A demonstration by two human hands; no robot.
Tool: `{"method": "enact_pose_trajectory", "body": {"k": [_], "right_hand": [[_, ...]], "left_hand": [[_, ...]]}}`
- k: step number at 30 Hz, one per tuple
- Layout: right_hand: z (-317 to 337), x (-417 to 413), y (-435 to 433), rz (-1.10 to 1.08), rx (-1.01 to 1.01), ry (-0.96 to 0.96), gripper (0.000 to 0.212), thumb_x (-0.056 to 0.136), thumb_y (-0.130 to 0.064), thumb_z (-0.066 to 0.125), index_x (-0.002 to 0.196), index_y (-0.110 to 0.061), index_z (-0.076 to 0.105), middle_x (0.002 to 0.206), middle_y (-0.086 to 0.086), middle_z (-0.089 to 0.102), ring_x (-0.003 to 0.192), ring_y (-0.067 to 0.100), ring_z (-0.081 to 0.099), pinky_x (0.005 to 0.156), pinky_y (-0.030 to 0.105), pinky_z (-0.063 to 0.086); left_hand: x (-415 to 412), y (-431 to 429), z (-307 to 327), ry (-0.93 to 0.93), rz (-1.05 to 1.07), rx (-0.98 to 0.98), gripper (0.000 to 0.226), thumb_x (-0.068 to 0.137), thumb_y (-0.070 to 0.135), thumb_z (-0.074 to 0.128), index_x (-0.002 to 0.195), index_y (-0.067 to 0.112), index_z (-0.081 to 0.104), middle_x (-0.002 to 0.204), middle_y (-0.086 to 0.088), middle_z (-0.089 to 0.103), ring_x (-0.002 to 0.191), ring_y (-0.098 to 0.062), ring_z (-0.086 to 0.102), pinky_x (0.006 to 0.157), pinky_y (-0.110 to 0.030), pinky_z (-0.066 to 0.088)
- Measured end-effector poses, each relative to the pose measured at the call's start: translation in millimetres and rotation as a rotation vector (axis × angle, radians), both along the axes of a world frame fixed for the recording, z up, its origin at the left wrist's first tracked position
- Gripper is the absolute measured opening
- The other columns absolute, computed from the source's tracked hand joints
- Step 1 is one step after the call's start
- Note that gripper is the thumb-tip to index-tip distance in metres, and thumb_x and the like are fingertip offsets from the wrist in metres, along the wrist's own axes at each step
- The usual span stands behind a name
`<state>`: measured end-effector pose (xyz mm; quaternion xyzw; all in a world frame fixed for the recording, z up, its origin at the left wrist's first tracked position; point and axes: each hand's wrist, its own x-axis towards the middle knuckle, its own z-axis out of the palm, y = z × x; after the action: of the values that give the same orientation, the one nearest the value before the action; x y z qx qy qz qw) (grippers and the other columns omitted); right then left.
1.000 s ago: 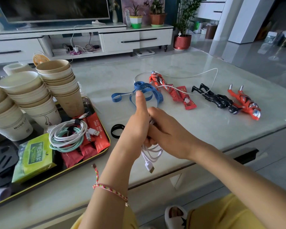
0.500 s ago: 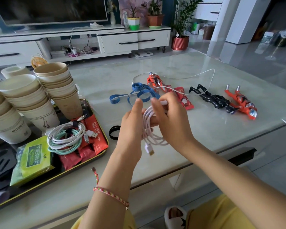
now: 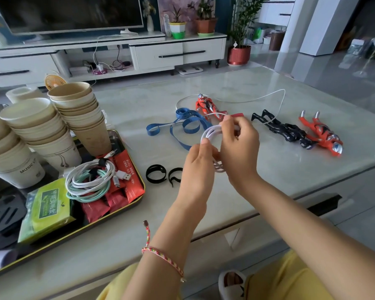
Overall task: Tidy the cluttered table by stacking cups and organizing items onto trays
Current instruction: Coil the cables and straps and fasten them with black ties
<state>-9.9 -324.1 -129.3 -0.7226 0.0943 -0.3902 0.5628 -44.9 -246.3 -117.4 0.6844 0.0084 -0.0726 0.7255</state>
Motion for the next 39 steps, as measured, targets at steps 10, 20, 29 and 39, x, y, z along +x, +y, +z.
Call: {"method": "enact_pose_trajectory", "body": {"k": [10,20,29,39], "right_hand": [[1.4,-13.0,5.0,0.143,-0.002,0.127,0.028,0.092,-0.02,0.054,0.065,-0.011,0.053,0.055,-0.007,0.05,0.054,0.012,0.045,0.056,0.028,0.037],[11.2,-32.1,-5.7,0.527,-0.349,0.28,0.027,0.099,-0.021,0.04,0.1,-0.007,0.063,0.074,0.004,0.067,0.065,0.017,0.06,0.065,0.034,0.049],[17.3,-29.7,-14.9,0.707,-0.131,0.376,0.029,0.099,-0.014,0.037,0.107,-0.014,0.065,0.087,0.005,0.068,0.065,0.008,0.062,0.064,0.024,0.051],[-6.8,-30.6,7.9,0.563,-0.434,0.24,0.023,0.1,-0.026,0.037,0.088,-0.018,0.055,0.07,-0.02,0.056,0.064,-0.009,0.054,0.06,0.01,0.039]], "left_hand": [[13.0,23.7,8.9,-0.05,0.128,-0.196,0.043,0.1,0.032,0.033,0.069,0.011,0.054,0.035,0.012,0.029,0.032,-0.005,0.029,0.042,-0.018,0.028],[18.3,35.4,5.9,-0.158,0.049,0.151,0.044,0.099,0.032,0.035,0.065,0.011,0.053,0.035,0.011,0.035,0.036,-0.008,0.031,0.045,-0.022,0.029],[19.3,37.7,4.4,-0.036,-0.039,0.24,0.042,0.095,0.024,0.042,0.058,0.01,0.056,0.031,0.01,0.034,0.027,-0.006,0.029,0.038,-0.016,0.027],[17.5,43.4,8.2,0.198,0.041,-0.045,0.039,0.096,0.027,0.046,0.063,0.009,0.057,0.038,0.005,0.041,0.031,-0.01,0.039,0.038,-0.016,0.039]]}}
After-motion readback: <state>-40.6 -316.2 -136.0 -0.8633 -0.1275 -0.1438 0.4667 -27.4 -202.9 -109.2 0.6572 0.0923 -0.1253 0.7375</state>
